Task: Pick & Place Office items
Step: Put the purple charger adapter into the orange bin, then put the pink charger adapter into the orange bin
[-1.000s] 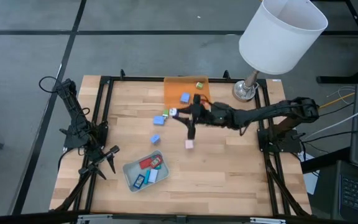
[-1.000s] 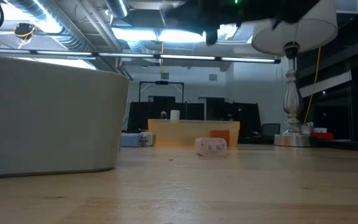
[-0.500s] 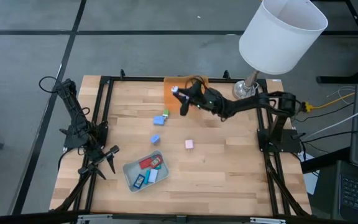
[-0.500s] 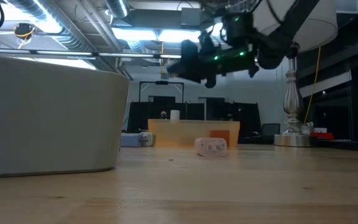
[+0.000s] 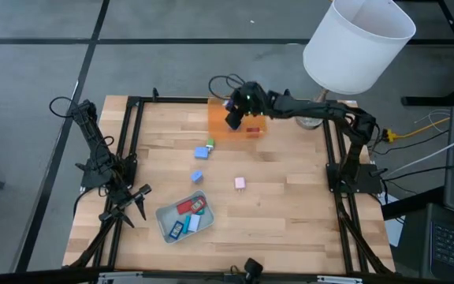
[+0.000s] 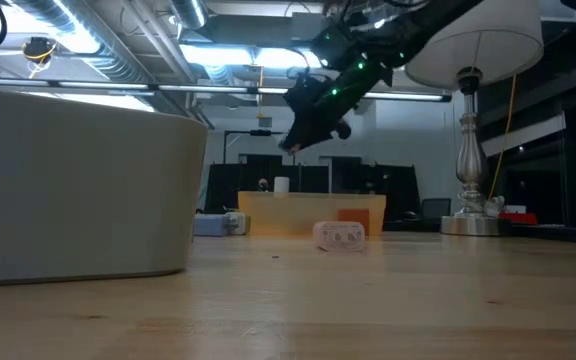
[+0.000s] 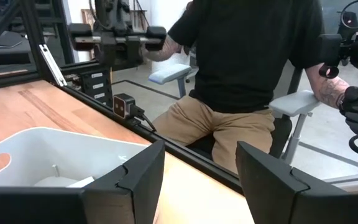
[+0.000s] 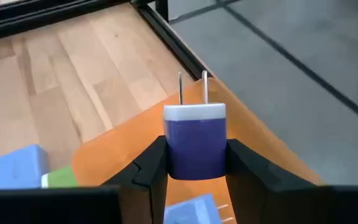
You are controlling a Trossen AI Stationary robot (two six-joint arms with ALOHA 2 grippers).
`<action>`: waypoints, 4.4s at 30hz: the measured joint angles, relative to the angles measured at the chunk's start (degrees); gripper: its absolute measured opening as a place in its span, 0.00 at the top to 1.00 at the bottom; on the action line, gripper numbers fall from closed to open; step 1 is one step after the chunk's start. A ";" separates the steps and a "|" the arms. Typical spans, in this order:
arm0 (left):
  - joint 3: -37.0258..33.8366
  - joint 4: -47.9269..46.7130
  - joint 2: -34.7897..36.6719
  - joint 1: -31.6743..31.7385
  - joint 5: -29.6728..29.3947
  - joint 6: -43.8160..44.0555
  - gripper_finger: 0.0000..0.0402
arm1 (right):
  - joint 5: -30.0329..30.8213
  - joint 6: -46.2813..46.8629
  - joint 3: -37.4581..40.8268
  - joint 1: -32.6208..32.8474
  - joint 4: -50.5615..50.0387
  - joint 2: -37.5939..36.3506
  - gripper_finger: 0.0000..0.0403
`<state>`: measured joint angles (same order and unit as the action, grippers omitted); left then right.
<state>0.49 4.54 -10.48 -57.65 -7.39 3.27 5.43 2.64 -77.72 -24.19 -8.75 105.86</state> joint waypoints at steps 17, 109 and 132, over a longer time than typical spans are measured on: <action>0.00 0.66 0.08 0.00 0.40 -1.03 0.52 | -5.35 -4.86 -19.81 -1.90 -24.34 12.00 0.69; 0.00 1.32 0.09 0.02 6.00 -3.44 0.51 | 5.29 20.03 4.84 23.92 -30.47 -9.63 0.40; 0.04 -3.89 -0.54 0.00 5.89 -10.05 0.52 | 12.25 70.41 -2.14 32.79 -34.94 1.33 0.40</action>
<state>0.54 0.64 -11.02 -57.65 -1.50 -6.79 17.68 73.06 -79.87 8.61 -43.69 107.19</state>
